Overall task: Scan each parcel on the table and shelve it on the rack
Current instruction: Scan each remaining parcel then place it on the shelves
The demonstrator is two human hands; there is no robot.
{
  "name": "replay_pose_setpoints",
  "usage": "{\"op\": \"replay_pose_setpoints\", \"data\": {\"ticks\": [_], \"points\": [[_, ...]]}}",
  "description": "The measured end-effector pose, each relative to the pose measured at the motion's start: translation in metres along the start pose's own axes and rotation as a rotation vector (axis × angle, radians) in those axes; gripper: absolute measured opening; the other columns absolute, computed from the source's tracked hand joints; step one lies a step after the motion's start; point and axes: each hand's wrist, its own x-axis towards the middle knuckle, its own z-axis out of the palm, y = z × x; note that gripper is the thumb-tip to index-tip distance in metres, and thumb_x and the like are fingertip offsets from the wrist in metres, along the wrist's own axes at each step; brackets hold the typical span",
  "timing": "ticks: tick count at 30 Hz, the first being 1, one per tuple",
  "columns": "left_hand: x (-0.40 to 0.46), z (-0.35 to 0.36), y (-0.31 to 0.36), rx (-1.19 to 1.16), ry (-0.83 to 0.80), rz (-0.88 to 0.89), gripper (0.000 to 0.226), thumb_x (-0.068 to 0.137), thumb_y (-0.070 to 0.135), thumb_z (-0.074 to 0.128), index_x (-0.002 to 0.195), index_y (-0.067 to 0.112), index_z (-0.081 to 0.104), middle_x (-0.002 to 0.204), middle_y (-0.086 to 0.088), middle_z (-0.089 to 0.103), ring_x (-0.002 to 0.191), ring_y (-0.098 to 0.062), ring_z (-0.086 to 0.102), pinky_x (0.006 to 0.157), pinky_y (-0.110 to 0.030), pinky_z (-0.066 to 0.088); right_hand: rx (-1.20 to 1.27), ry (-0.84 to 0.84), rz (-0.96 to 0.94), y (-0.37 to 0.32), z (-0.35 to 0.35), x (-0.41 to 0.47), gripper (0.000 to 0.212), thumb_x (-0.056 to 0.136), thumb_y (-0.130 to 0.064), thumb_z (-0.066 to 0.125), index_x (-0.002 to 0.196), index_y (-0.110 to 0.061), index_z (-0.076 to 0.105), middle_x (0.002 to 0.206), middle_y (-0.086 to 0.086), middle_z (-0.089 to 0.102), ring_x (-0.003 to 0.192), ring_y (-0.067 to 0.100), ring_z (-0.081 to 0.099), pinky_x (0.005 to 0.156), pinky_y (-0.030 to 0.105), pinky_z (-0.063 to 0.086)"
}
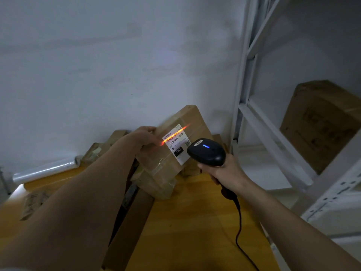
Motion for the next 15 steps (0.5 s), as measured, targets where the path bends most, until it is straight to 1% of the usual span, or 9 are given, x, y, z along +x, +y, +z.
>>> {"op": "replay_pose_setpoints", "data": {"ticks": [4, 6, 7, 9, 11, 13, 15], "points": [[-0.001, 0.006, 0.004, 0.015, 0.017, -0.003, 0.082, 0.075, 0.001, 0.079, 0.147, 0.016, 0.041, 0.14, -0.012, 0.051, 0.115, -0.032, 0.056, 0.1, -0.047, 0.046, -0.009, 0.003, 0.001, 0.004, -0.007, -0.003, 0.013, 0.089, -0.018, 0.069, 0.079, -0.023, 0.063, 0.044, -0.01, 0.055, 0.041, 0.0, 0.051, 0.046, 0.015, 0.044], [-0.002, 0.011, 0.005, 0.001, 0.028, -0.003, 0.081, 0.076, 0.0, 0.078, 0.146, 0.015, 0.041, 0.14, -0.013, 0.051, 0.117, -0.034, 0.055, 0.101, -0.048, 0.045, -0.002, 0.0, 0.009, 0.007, -0.011, -0.004, 0.011, 0.089, -0.019, 0.068, 0.079, -0.02, 0.064, 0.044, -0.008, 0.054, 0.041, 0.002, 0.05, 0.047, 0.016, 0.044], [-0.003, 0.014, 0.005, -0.005, 0.04, -0.004, 0.081, 0.076, -0.001, 0.078, 0.146, 0.015, 0.041, 0.14, -0.013, 0.051, 0.119, -0.035, 0.055, 0.103, -0.049, 0.044, 0.004, 0.003, 0.015, 0.008, -0.013, -0.004, 0.012, 0.089, -0.02, 0.068, 0.078, -0.018, 0.064, 0.044, -0.007, 0.053, 0.042, 0.004, 0.05, 0.048, 0.018, 0.045], [-0.003, 0.021, 0.004, -0.018, 0.059, -0.012, 0.079, 0.076, -0.002, 0.077, 0.146, 0.013, 0.043, 0.141, -0.014, 0.051, 0.121, -0.035, 0.054, 0.104, -0.049, 0.044, 0.03, 0.013, 0.026, 0.012, -0.017, -0.006, 0.017, 0.089, -0.023, 0.068, 0.08, -0.009, 0.066, 0.048, -0.003, 0.054, 0.046, 0.011, 0.052, 0.052, 0.021, 0.048], [-0.004, 0.031, 0.0, -0.026, 0.062, -0.034, 0.074, 0.076, -0.003, 0.077, 0.142, 0.008, 0.046, 0.137, -0.016, 0.054, 0.119, -0.035, 0.056, 0.099, -0.043, 0.047, 0.09, 0.032, 0.051, 0.017, -0.021, -0.007, 0.027, 0.088, -0.025, 0.069, 0.083, 0.001, 0.065, 0.051, 0.002, 0.054, 0.048, 0.016, 0.053, 0.057, 0.026, 0.048], [-0.007, 0.044, -0.008, 0.002, 0.085, -0.074, 0.069, 0.075, -0.001, 0.078, 0.138, 0.004, 0.05, 0.132, -0.018, 0.057, 0.114, -0.034, 0.059, 0.089, -0.039, 0.049, 0.154, 0.052, 0.102, 0.025, -0.024, -0.008, 0.032, 0.087, -0.026, 0.071, 0.082, 0.005, 0.064, 0.052, 0.003, 0.055, 0.049, 0.017, 0.053, 0.059, 0.028, 0.048], [-0.008, 0.057, -0.021, 0.02, 0.111, -0.129, 0.068, 0.072, 0.006, 0.082, 0.133, -0.001, 0.054, 0.129, -0.019, 0.059, 0.11, -0.034, 0.06, 0.091, -0.04, 0.05, 0.201, 0.052, 0.173, 0.033, -0.025, -0.01, 0.032, 0.085, -0.028, 0.072, 0.079, 0.002, 0.063, 0.053, 0.002, 0.056, 0.05, 0.016, 0.054, 0.06, 0.027, 0.05]]}}
